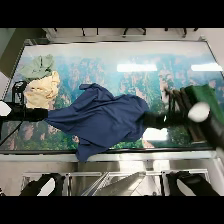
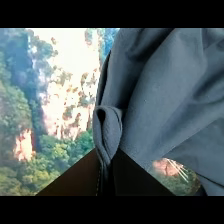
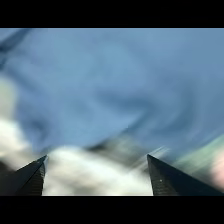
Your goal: Fold the shirts.
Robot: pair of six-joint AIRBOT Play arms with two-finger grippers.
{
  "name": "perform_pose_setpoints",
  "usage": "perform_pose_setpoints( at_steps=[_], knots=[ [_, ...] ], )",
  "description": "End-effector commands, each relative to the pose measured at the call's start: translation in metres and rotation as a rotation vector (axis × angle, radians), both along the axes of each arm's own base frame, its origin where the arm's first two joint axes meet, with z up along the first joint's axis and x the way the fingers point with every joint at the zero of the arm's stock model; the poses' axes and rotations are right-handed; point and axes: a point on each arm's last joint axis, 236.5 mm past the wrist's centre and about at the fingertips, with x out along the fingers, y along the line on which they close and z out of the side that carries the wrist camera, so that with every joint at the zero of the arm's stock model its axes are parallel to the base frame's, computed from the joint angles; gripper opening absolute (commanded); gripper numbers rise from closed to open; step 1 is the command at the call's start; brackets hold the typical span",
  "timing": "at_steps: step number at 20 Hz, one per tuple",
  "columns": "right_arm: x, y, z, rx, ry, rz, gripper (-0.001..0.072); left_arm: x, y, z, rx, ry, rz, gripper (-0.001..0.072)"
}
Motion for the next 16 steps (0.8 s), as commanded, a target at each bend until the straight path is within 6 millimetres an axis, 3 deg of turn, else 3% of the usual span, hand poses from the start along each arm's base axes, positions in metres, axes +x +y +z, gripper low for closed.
perform_pose_setpoints(
  at_steps=[1, 4, 8, 16],
  knots=[
    [-0.054, 0.016, -0.046, 0.223, 0.147, -0.227, 0.0693, 0.000, -0.006, 0.001, -0.034, -0.001, 0.012, 0.0017],
    [-0.057, 0.030, -0.051, 0.203, 0.130, -0.230, 0.0655, -0.001, -0.009, 0.000, -0.046, 0.004, 0.013, 0.0017],
    [-0.062, 0.059, -0.077, 0.125, 0.196, -0.193, 0.0655, -0.001, -0.012, 0.001, -0.058, 0.002, 0.014, 0.0016],
    [-0.031, 0.156, -0.111, 0.078, 0.369, -0.109, 0.0655, 0.003, -0.010, 0.002, -0.055, -0.013, 0.016, 0.0017]
  ],
)
